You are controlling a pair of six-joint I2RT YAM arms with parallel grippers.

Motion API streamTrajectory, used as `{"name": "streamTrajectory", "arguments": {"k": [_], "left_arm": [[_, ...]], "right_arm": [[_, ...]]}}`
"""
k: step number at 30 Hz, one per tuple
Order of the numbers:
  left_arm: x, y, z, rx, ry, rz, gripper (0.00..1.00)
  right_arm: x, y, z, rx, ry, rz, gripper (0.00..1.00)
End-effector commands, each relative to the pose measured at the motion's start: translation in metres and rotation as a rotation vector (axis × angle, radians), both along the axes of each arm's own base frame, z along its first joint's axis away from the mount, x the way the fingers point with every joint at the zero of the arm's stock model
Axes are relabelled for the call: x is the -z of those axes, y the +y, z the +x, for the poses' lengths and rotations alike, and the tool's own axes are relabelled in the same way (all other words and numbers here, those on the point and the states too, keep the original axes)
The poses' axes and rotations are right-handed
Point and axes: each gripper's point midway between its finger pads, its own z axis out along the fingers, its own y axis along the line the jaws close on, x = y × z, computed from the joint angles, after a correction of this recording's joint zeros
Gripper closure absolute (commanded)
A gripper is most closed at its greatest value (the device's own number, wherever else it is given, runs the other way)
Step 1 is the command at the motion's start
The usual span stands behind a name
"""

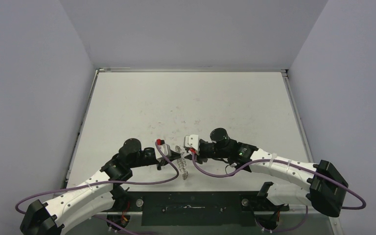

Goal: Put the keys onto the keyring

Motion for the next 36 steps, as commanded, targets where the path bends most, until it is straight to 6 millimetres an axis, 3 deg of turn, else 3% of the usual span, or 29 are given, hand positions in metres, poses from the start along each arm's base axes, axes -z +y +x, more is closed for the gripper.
{"name": "streamTrajectory", "arguments": {"k": [1, 6, 13, 26, 31, 36], "left_arm": [[-0.024, -0.006, 0.001, 0.016, -0.066, -0.068, 1.0], [-0.023, -0.006, 0.001, 0.016, -0.064, -0.068, 1.0], [-0.024, -0.006, 0.001, 0.018, -0.066, -0.068, 1.0], [-0.024, -0.006, 0.001, 0.019, -0.07, -0.067, 1.0], [-0.024, -0.006, 0.001, 0.017, -0.071, -0.066, 1.0], [-0.024, -0.006, 0.002, 0.016, -0.069, -0.064, 1.0]], "right_arm": [[-0.007, 0.002, -0.005, -0.013, -0.008, 0.045, 0.7], [-0.009, 0.009, -0.018, -0.08, 0.028, 0.085, 0.89], [-0.018, 0.021, -0.013, -0.085, 0.016, 0.14, 0.87], [-0.03, 0.028, -0.006, -0.092, -0.025, 0.133, 0.74], [-0.036, 0.028, -0.009, -0.117, -0.037, 0.136, 0.75], [-0.036, 0.029, -0.017, -0.164, -0.028, 0.133, 0.86]]}}
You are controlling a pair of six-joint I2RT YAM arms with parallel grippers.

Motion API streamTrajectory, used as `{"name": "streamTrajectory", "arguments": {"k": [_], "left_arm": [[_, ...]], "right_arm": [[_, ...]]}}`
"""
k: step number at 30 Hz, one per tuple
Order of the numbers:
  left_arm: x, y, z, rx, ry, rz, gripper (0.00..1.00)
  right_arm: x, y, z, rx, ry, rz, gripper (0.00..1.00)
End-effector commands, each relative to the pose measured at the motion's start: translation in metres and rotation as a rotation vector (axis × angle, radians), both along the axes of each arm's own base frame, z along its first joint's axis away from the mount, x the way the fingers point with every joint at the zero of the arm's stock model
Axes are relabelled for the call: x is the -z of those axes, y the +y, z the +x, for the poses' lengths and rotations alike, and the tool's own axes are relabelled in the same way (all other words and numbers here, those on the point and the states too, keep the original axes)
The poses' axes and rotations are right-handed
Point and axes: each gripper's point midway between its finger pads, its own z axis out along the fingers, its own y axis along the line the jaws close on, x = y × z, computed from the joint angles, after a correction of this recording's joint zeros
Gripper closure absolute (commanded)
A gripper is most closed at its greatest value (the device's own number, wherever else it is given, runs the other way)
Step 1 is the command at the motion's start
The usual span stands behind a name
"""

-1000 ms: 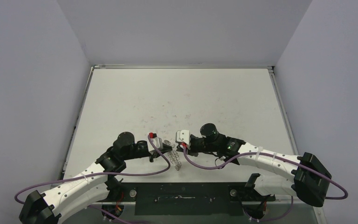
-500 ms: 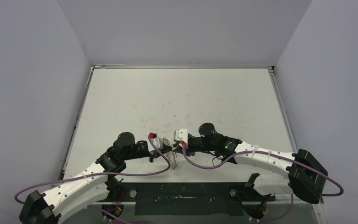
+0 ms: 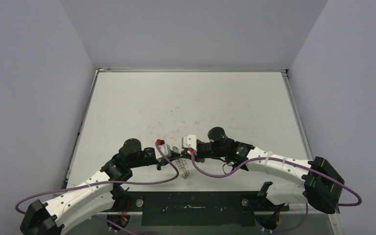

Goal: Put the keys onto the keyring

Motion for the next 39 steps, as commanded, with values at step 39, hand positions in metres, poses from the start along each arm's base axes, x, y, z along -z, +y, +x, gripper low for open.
{"name": "streamTrajectory", "arguments": {"k": [39], "left_arm": [[-0.024, 0.026, 0.001, -0.208, 0.051, -0.269, 0.73]], "right_arm": [[-0.036, 0.011, -0.005, 0.064, 0.141, 0.263, 1.0]]}}
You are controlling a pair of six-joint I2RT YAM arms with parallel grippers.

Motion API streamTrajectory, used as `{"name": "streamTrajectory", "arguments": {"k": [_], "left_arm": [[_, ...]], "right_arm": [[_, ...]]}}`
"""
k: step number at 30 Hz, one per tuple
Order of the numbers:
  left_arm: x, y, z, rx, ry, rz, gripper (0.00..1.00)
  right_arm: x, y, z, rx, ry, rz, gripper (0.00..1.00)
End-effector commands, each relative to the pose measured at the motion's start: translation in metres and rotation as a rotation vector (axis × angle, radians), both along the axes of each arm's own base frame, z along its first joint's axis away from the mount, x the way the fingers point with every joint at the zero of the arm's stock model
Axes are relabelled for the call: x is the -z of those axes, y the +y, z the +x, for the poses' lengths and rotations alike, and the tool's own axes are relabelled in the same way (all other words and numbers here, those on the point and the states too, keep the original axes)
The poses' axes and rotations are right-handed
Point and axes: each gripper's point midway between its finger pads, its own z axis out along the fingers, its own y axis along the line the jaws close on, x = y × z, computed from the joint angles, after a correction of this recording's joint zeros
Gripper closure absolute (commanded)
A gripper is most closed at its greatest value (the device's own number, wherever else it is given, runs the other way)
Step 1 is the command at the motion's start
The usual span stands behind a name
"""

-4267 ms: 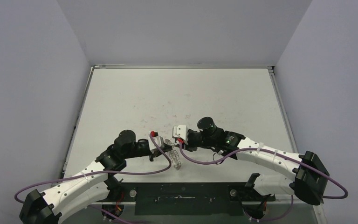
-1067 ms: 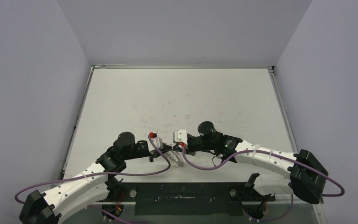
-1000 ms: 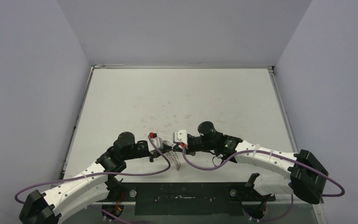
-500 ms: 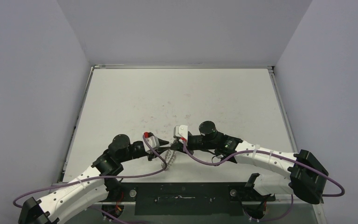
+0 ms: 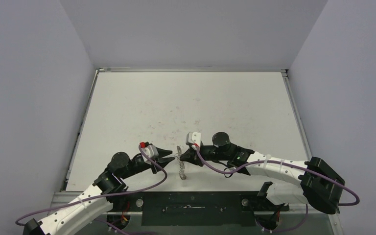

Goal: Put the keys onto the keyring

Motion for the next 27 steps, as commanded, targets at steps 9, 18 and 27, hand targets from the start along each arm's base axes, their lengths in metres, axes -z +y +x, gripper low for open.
{"name": "streamTrajectory", "arguments": {"k": [9, 18, 27], "left_arm": [[-0.012, -0.01, -0.018, 0.088, 0.039, -0.152, 0.83], [-0.001, -0.015, -0.011, 0.077, 0.045, -0.131, 0.76], [-0.016, -0.02, -0.005, 0.084, -0.03, -0.159, 0.85]], "right_arm": [[-0.04, 0.01, 0.005, -0.003, -0.043, 0.155, 1.0], [-0.038, 0.009, 0.003, -0.015, -0.036, 0.143, 1.0], [-0.035, 0.008, 0.002, -0.024, -0.033, 0.131, 1.0]]}}
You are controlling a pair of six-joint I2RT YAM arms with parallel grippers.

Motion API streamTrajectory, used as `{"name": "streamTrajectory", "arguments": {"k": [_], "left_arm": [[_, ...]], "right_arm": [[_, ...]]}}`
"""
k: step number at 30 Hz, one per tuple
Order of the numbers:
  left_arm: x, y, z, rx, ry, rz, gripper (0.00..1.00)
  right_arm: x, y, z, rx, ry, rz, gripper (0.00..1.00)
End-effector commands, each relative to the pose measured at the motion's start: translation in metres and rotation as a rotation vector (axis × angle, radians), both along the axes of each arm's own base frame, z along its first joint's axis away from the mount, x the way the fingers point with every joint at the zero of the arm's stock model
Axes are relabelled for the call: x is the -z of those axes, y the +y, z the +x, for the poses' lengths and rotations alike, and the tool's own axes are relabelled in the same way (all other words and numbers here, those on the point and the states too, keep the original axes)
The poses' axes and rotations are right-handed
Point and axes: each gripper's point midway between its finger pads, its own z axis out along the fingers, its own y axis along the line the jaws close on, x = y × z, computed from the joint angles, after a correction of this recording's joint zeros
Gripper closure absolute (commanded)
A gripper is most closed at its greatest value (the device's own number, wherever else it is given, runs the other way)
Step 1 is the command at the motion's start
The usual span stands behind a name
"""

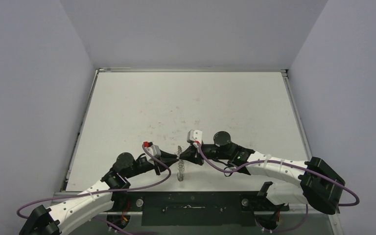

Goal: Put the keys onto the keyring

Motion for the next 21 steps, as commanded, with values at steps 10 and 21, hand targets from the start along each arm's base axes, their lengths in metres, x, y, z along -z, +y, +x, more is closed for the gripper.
{"name": "streamTrajectory", "arguments": {"k": [10, 21], "left_arm": [[-0.036, -0.002, 0.002, 0.005, -0.137, -0.079, 0.82], [-0.04, 0.007, 0.006, -0.047, -0.189, -0.065, 0.93]], "right_arm": [[-0.03, 0.005, -0.002, -0.04, -0.063, 0.095, 1.0], [-0.03, 0.006, -0.004, -0.05, -0.07, 0.097, 1.0]]}}
